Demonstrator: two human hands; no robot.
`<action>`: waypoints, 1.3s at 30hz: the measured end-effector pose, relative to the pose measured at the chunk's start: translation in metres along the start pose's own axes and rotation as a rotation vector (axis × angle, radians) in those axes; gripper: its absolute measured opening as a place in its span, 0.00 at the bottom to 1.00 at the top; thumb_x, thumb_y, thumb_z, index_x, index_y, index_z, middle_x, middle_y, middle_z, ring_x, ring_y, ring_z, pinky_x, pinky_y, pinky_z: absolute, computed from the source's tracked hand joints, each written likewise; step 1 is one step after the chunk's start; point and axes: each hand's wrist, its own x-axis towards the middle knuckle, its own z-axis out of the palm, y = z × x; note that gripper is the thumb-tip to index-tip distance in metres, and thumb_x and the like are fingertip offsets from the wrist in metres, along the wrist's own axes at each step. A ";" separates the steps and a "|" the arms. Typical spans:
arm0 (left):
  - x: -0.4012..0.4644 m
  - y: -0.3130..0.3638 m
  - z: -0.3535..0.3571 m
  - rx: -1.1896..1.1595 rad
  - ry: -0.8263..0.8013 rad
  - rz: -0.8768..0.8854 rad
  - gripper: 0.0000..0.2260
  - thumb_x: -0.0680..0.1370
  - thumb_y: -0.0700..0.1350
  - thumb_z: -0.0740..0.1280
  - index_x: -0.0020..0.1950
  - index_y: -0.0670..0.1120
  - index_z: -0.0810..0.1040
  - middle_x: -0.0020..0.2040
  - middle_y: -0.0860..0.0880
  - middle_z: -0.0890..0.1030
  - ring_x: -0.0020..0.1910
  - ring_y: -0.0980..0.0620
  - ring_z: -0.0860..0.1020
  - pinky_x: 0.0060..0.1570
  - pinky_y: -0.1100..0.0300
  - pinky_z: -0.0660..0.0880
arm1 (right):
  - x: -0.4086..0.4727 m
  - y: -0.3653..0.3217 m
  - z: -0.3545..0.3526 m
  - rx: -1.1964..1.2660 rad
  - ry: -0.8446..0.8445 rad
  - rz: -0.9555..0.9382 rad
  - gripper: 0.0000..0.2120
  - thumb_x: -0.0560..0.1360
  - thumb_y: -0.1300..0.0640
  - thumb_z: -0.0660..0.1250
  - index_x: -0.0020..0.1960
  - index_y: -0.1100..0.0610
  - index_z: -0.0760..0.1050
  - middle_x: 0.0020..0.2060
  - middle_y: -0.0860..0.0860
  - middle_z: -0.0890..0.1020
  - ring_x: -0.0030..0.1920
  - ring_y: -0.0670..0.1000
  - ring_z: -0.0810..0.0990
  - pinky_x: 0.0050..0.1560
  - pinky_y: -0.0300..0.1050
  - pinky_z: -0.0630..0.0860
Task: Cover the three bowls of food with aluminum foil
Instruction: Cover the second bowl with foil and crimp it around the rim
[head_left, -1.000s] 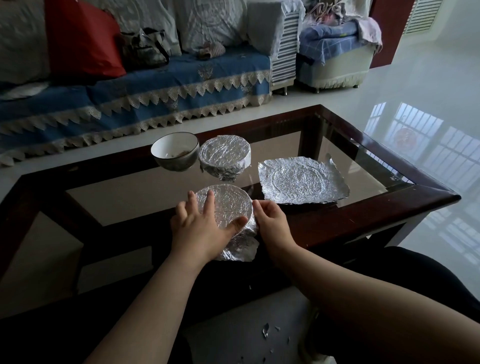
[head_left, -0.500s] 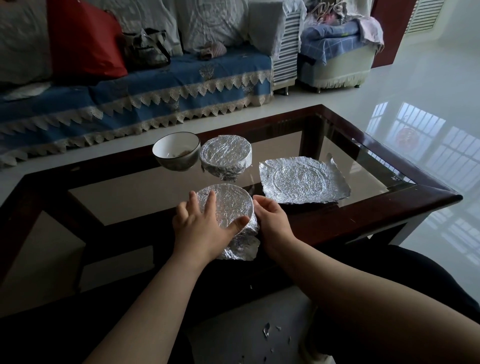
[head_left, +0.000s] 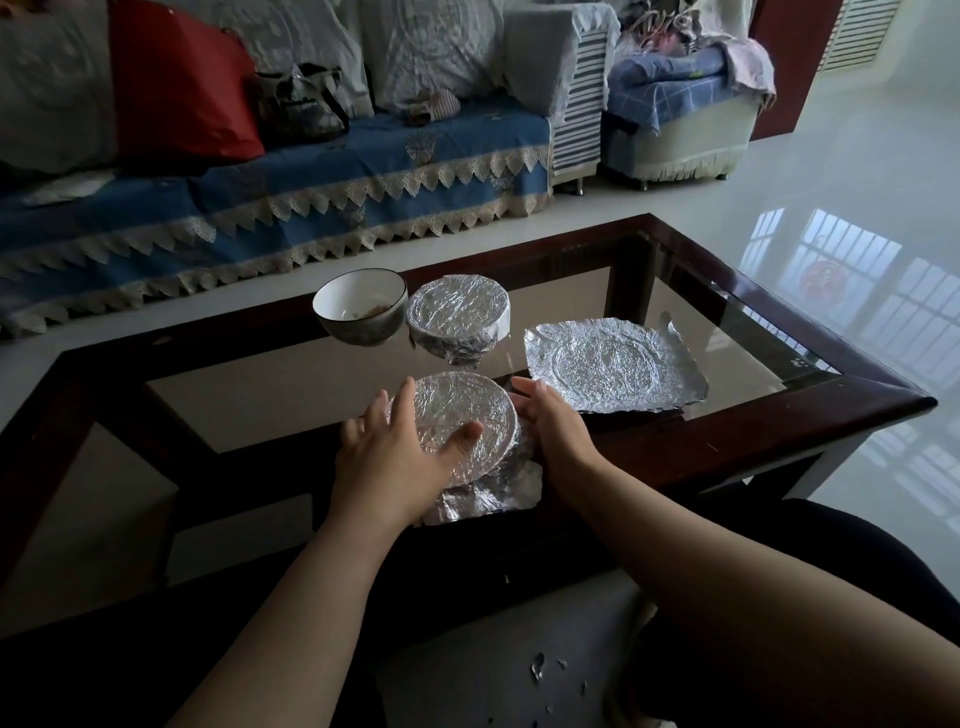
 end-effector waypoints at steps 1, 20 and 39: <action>0.000 -0.003 -0.001 0.050 0.055 0.019 0.48 0.63 0.77 0.44 0.78 0.53 0.51 0.76 0.44 0.58 0.72 0.40 0.58 0.68 0.47 0.59 | 0.000 -0.001 0.000 -0.021 -0.020 -0.003 0.18 0.84 0.51 0.49 0.63 0.61 0.70 0.57 0.61 0.80 0.52 0.54 0.79 0.56 0.48 0.75; 0.020 -0.013 0.022 0.119 -0.015 0.233 0.57 0.54 0.83 0.32 0.78 0.56 0.45 0.79 0.45 0.46 0.78 0.46 0.43 0.75 0.49 0.46 | -0.014 0.005 -0.013 -0.019 -0.139 0.077 0.26 0.69 0.50 0.74 0.61 0.63 0.74 0.52 0.64 0.80 0.47 0.56 0.80 0.48 0.50 0.78; 0.017 -0.010 0.023 0.095 0.010 0.201 0.58 0.53 0.83 0.32 0.78 0.55 0.44 0.79 0.43 0.47 0.77 0.45 0.45 0.74 0.50 0.45 | -0.015 0.012 0.001 0.117 0.103 0.114 0.08 0.75 0.56 0.69 0.42 0.61 0.77 0.40 0.60 0.81 0.47 0.59 0.79 0.60 0.66 0.74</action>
